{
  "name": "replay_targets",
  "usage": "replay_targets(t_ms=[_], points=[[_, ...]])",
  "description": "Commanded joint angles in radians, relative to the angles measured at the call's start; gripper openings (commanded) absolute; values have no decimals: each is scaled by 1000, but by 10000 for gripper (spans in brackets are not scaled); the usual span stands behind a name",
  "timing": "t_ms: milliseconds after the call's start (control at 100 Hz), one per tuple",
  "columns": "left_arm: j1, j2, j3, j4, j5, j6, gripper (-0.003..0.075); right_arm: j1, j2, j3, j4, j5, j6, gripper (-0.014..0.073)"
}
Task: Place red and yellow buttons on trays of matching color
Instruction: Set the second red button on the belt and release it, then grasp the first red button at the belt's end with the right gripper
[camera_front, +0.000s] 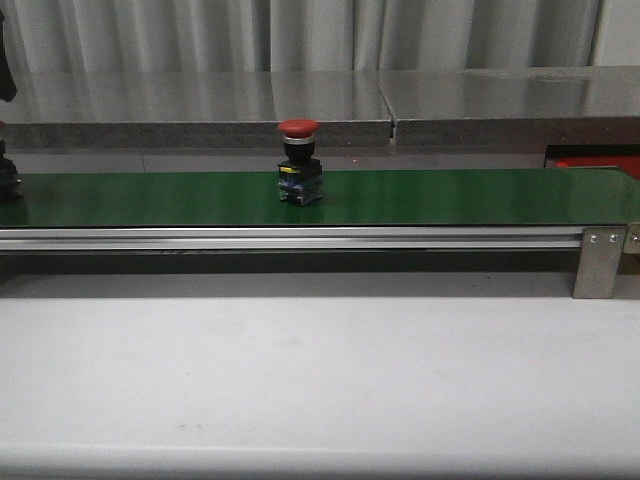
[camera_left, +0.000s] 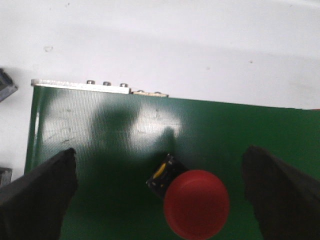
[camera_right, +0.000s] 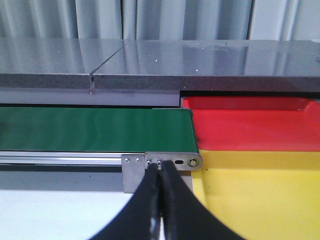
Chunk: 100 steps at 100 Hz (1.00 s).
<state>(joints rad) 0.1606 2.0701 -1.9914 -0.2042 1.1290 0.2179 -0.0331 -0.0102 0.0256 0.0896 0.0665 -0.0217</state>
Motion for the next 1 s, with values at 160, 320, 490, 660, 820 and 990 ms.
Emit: replay_targets(t_ms=[160, 320, 490, 660, 820, 990], points=[[-54, -191, -38, -76, -133, 2, 642, 2, -11, -19, -9, -123, -6, -67], [-126, -355, 84, -67, -273, 2, 642, 2, -11, -54, -9, -119, -6, -67], [-194, -553, 320, -60, -469, 2, 639, 2, -11, -109, -8, -92, -6, -67], [-235, -771, 645, -60, -675, 2, 638, 2, -9, -174, -8, -4, -6, -67], [-261, -984, 961, -85, -819, 2, 599, 2, 33, -221, -8, 48, -6, -67], [-263, -1179, 1226, -93, -897, 2, 419, 2, 154, -296, -4, 79, -6, -67]])
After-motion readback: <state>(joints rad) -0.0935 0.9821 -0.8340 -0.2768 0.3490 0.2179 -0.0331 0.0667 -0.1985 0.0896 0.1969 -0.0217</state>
